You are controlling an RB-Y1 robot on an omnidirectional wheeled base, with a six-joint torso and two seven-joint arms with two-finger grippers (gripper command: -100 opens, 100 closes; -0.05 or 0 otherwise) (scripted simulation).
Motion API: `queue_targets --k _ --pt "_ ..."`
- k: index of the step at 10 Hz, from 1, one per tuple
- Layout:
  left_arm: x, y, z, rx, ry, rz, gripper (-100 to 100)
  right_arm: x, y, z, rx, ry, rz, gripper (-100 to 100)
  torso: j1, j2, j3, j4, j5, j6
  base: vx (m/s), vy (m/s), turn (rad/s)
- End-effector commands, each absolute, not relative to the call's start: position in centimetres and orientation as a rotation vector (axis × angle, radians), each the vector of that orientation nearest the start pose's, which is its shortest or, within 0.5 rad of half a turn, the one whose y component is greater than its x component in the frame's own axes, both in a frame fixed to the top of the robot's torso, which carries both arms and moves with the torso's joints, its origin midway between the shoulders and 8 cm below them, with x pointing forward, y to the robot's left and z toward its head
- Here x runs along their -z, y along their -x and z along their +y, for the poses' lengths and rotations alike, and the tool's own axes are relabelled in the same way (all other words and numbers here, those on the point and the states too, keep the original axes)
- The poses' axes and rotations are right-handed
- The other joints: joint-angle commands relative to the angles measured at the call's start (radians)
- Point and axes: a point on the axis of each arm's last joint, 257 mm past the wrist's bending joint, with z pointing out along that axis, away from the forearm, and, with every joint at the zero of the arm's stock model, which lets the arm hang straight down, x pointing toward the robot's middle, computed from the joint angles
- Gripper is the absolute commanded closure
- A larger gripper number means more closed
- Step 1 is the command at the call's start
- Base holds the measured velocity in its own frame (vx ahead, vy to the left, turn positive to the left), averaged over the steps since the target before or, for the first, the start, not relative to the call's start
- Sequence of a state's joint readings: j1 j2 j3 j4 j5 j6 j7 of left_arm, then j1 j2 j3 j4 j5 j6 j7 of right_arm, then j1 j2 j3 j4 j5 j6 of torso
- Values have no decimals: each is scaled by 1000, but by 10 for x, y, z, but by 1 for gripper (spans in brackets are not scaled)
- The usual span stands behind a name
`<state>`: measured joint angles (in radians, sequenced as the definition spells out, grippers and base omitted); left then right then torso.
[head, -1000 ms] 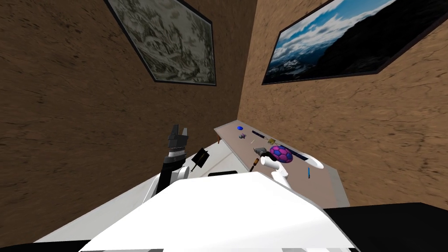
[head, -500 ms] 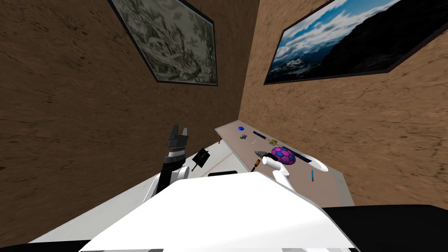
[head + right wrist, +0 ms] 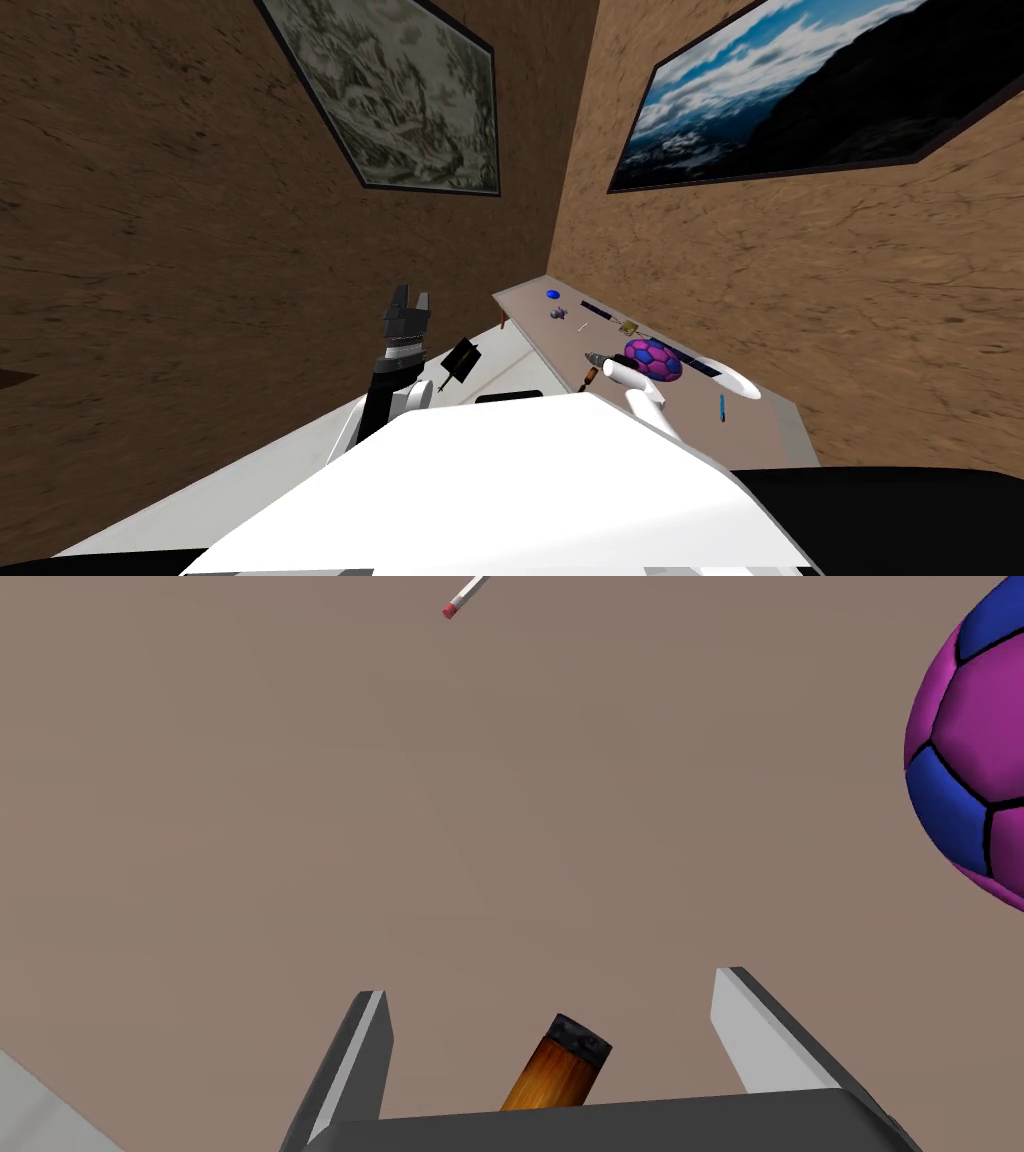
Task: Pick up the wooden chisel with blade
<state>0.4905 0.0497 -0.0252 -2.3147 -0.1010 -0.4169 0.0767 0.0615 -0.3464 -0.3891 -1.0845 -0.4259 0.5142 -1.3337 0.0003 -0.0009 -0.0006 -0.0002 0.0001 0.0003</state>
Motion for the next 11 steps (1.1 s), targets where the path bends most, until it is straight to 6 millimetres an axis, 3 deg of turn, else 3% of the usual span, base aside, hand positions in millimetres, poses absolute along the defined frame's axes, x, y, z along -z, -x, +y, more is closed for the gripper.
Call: queue_targets --k 1,5,11 --pt "-25 -355 255 1324 627 720 0 512 -326 -536 957 3094 708 -100 0 0 0 0 0 0 17 5 39" --pt "-25 -355 255 1324 627 720 0 542 -291 -533 732 3004 963 -100 0 0 0 0 0 0 12 3 32" --pt "-25 -355 255 1324 627 720 0 568 -252 -519 469 2838 1262 -100 0 0 0 0 0 0 13 2 26"
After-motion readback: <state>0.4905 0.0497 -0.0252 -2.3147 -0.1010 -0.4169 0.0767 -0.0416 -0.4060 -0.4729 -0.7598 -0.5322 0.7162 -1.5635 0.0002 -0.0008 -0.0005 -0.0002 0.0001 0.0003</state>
